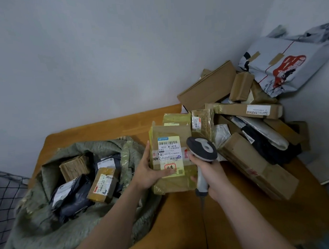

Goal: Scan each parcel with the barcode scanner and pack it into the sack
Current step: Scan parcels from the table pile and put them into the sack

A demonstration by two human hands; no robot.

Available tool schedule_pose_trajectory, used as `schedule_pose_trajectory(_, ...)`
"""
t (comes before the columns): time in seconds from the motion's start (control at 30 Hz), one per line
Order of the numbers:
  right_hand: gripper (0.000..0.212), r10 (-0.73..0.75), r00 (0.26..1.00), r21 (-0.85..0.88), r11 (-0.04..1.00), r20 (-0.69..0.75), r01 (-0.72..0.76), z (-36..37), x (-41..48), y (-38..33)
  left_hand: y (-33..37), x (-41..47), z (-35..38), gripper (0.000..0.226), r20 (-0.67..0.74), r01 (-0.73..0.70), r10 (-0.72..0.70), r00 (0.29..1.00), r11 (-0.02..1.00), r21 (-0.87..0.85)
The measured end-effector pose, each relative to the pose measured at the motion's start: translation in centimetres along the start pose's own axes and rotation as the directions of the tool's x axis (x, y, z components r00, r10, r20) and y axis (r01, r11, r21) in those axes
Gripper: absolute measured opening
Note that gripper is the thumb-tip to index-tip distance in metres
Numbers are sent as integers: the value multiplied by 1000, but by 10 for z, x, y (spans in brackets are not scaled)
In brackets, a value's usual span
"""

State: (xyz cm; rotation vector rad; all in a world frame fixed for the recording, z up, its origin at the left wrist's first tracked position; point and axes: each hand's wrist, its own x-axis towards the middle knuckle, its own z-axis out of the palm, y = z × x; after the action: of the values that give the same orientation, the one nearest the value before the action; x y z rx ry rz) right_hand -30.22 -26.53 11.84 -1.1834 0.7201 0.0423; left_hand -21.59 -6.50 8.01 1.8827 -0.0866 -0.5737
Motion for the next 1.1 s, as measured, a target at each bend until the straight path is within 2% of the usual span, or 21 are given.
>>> schedule_pose_trajectory(0.1, 29, -32, 999, 0, 999, 41, 32, 11, -11, -3, 8, -6, -10, 154, -16, -16, 16, 1000, 1000, -4)
schedule_pose_trajectory(0.23, 52, -88, 993, -29, 995, 79, 91, 27, -25, -7, 20, -14, -27, 154, -46, -56, 54, 997, 998, -38)
schedule_pose_trajectory(0.3, 56, -130, 988, -59, 989, 87, 136, 38, -31, -8, 24, -18, -37, 155, -108, -81, 73, 991, 994, -67)
schedule_pose_trajectory(0.47, 47, -264, 955, -138, 949, 135, 282, 71, -43, -12, 30, -27, -65, 148, -288, -200, 189, 939, 980, -10)
schedule_pose_trajectory(0.57, 23, -231, 941, -101, 960, 246, 262, 87, -54, -16, 33, -31, -85, 147, -350, -230, 219, 911, 973, 11)
schedule_pose_trajectory(0.63, 25, -241, 928, -124, 951, 285, 285, 96, -59, -14, 32, -33, -97, 148, -357, -250, 244, 902, 968, 30)
schedule_pose_trajectory(0.77, 26, -226, 919, -166, 942, 324, 291, 111, -63, -12, 24, -38, -115, 145, -407, -228, 240, 881, 970, 79)
schedule_pose_trajectory(0.9, 16, -217, 925, -192, 939, 313, 285, 116, -64, -5, 18, -42, -128, 147, -423, -196, 206, 882, 978, 67)
schedule_pose_trajectory(1.1, 16, -213, 915, -243, 921, 344, 306, 122, -71, 0, 10, -39, -140, 145, -458, -147, 161, 874, 987, 67)
